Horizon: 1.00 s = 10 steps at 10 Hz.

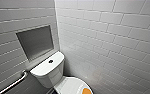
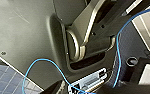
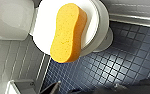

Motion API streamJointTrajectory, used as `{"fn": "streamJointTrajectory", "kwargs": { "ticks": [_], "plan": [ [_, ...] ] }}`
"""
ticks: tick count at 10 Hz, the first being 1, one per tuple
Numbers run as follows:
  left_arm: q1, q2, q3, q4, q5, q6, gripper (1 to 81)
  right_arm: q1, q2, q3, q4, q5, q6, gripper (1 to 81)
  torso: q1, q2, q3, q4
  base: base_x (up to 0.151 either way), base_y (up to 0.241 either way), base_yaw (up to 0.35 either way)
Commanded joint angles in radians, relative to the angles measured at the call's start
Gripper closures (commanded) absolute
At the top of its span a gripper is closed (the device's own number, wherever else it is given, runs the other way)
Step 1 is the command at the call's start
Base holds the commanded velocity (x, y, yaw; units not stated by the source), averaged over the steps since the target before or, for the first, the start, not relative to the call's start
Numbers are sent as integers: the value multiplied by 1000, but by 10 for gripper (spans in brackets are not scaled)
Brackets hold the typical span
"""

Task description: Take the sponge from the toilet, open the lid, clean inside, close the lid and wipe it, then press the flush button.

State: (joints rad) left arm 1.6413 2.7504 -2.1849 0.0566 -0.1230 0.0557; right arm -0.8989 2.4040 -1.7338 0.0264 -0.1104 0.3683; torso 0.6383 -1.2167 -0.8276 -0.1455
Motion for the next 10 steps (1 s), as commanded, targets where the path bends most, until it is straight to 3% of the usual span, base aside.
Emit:
{"fn": "streamJointTrajectory", "kwargs": {
  "ticks": [1, 2, 3, 8, 9, 10],
  "plan": [
    [6, -12, 25, -3, 74, 7, 10, 108, -46, 13, 20, -40, 4, 10, 63, -98, -91, 0, 0, 0, 0],
    [6, -12, 25, -4, 75, 7, 10, 120, -49, 13, 20, -38, 6, 10, 84, -130, -28, 0, 0, 0, 0],
    [10, -12, 25, -3, 74, 7, 10, 136, -50, 13, 23, -40, 24, 10, 105, -165, -55, 0, 0, 0, 0],
    [15, -12, 22, -6, 68, 7, 10, 200, -15, 10, 24, -75, 40, 10, 208, -331, -75, 0, 0, 0, 0],
    [18, -12, 25, -6, 68, 7, 10, 205, -7, 8, 24, -75, 40, 10, 231, -367, -165, 0, 0, 0, 0],
    [21, -14, 36, -6, 69, 7, 10, 209, 2, 10, 24, -75, 40, 10, 249, -397, -174, 0, 0, 0, 0]
  ]
}}
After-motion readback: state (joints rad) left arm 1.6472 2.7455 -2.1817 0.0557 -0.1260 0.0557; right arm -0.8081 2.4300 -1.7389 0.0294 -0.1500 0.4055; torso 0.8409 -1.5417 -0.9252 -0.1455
